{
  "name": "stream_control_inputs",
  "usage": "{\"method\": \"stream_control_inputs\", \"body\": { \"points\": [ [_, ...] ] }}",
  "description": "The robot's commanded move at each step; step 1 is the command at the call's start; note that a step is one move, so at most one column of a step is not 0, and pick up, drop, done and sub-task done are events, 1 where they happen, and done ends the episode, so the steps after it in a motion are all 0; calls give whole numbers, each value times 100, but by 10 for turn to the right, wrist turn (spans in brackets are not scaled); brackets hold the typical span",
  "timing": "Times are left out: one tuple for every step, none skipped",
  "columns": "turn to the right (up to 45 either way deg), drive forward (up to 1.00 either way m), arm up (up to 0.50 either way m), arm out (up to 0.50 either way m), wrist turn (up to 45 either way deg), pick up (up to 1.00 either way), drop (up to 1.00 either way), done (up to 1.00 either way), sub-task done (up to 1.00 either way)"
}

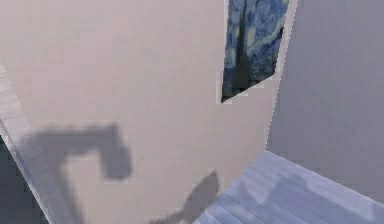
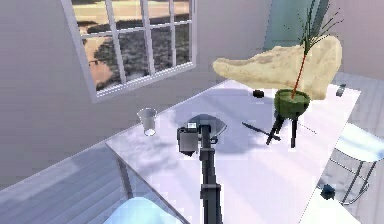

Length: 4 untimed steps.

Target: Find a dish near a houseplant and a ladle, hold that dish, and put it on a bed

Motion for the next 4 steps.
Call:
{"method": "stream_control_inputs", "body": {
  "points": [
    [0, 0, 10, 0, 0, 0, 0, 0, 0],
    [0, 0, 20, 0, 0, 0, 0, 0, 0],
    [0, 0, 0, 0, -450, 0, 0, 0, 0],
    [0, 0, 0, 0, -450, 0, 0, 0, 0]
  ]
}}
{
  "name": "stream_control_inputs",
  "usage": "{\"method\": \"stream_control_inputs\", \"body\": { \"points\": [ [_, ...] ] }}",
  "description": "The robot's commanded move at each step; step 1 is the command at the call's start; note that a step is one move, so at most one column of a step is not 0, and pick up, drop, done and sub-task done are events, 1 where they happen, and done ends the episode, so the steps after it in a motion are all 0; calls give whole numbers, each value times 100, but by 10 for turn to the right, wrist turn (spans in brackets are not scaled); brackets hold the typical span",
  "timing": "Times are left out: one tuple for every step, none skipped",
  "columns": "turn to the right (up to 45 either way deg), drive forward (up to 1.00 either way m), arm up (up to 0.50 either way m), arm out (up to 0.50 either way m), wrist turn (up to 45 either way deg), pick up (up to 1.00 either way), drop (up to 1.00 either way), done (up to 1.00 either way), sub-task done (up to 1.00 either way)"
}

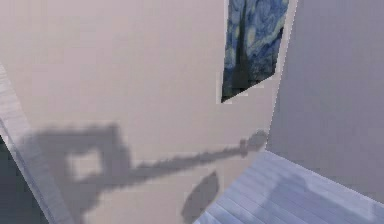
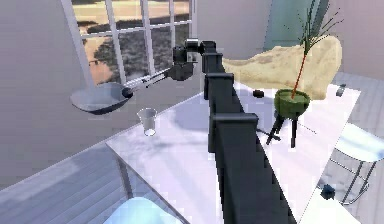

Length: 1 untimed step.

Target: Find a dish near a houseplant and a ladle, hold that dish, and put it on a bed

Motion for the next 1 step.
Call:
{"method": "stream_control_inputs", "body": {
  "points": [
    [0, 0, 0, 0, -450, 0, 0, 0, 0]
  ]
}}
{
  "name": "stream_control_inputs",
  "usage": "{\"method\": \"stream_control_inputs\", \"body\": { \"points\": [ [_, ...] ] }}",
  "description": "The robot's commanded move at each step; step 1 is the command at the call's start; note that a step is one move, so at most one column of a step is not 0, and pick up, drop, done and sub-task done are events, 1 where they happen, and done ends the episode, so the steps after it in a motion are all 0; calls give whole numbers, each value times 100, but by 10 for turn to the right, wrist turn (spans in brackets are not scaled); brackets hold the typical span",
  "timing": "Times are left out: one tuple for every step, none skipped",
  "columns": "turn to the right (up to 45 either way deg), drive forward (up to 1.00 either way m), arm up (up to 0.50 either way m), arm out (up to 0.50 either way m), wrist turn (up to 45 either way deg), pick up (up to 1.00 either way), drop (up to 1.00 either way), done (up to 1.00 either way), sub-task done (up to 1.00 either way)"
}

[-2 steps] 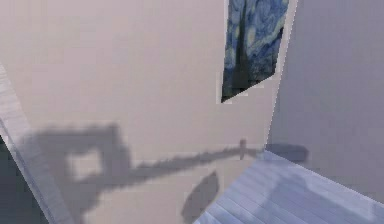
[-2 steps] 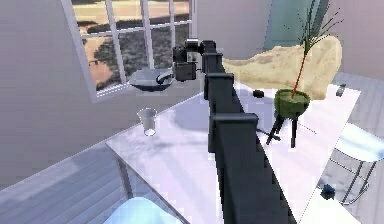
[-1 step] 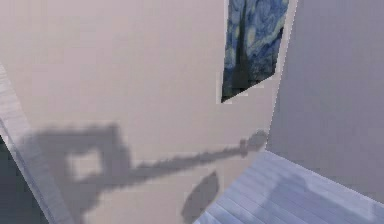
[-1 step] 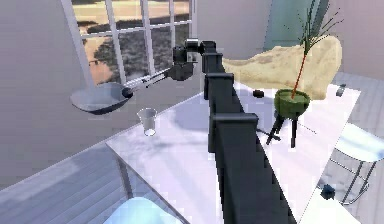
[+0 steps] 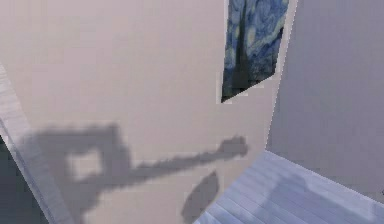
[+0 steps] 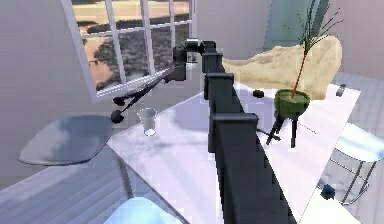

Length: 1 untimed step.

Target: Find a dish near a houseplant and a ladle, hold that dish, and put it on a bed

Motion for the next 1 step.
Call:
{"method": "stream_control_inputs", "body": {
  "points": [
    [0, 0, 0, 0, -240, 0, 0, 0, 0]
  ]
}}
